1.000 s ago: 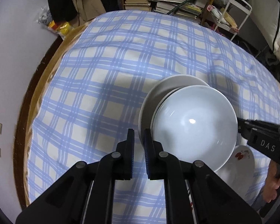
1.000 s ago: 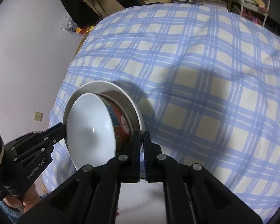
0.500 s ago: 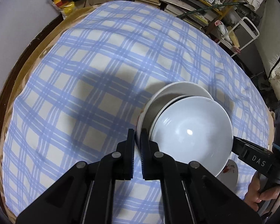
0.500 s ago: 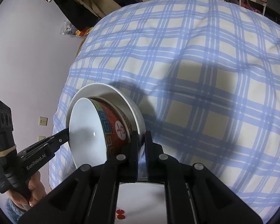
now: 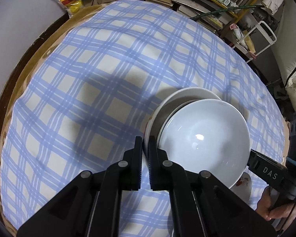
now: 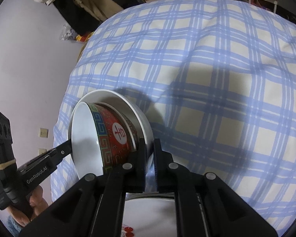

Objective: Organize plates and bowls
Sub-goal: 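Lift the bowl stack with both tools and carry it over the cherry plates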

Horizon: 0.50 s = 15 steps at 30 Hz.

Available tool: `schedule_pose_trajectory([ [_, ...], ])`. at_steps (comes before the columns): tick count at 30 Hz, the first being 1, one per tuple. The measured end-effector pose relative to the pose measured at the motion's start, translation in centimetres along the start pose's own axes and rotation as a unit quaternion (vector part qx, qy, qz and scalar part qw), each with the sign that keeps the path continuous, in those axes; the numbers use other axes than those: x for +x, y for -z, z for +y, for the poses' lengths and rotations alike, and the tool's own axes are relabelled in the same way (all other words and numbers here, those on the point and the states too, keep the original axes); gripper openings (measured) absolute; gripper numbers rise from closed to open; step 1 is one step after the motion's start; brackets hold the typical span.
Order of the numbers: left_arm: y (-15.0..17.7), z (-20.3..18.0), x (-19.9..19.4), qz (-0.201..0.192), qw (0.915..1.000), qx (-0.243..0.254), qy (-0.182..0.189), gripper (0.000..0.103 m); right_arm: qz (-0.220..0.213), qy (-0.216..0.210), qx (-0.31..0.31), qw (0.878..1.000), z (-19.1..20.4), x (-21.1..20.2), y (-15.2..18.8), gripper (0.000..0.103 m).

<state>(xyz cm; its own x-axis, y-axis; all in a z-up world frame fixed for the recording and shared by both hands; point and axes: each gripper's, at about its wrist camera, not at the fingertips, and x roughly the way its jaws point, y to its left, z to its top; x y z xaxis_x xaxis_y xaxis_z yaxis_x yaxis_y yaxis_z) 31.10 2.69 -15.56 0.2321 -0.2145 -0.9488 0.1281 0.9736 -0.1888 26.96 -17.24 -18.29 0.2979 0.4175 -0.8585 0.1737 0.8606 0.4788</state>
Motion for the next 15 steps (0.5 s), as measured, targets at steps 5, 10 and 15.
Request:
schedule_pose_trajectory([
  [5, -0.1, 0.4, 0.1, 0.002, 0.9999, -0.008, 0.008, 0.004, -0.015, 0.008, 0.003, 1.0, 0.1, -0.2, 0.4, 0.011],
  [10, 0.0, 0.3, -0.3, -0.005, 0.9998, -0.014, 0.01, 0.003, -0.013, 0.009, -0.005, 1.0, 0.1, -0.6, 0.4, 0.011],
  [15, 0.0, 1.3, -0.8, -0.006, 0.9986, -0.041, 0.032, 0.003, -0.015, 0.021, -0.012, 1.0, 0.6, -1.1, 0.0, 0.011],
])
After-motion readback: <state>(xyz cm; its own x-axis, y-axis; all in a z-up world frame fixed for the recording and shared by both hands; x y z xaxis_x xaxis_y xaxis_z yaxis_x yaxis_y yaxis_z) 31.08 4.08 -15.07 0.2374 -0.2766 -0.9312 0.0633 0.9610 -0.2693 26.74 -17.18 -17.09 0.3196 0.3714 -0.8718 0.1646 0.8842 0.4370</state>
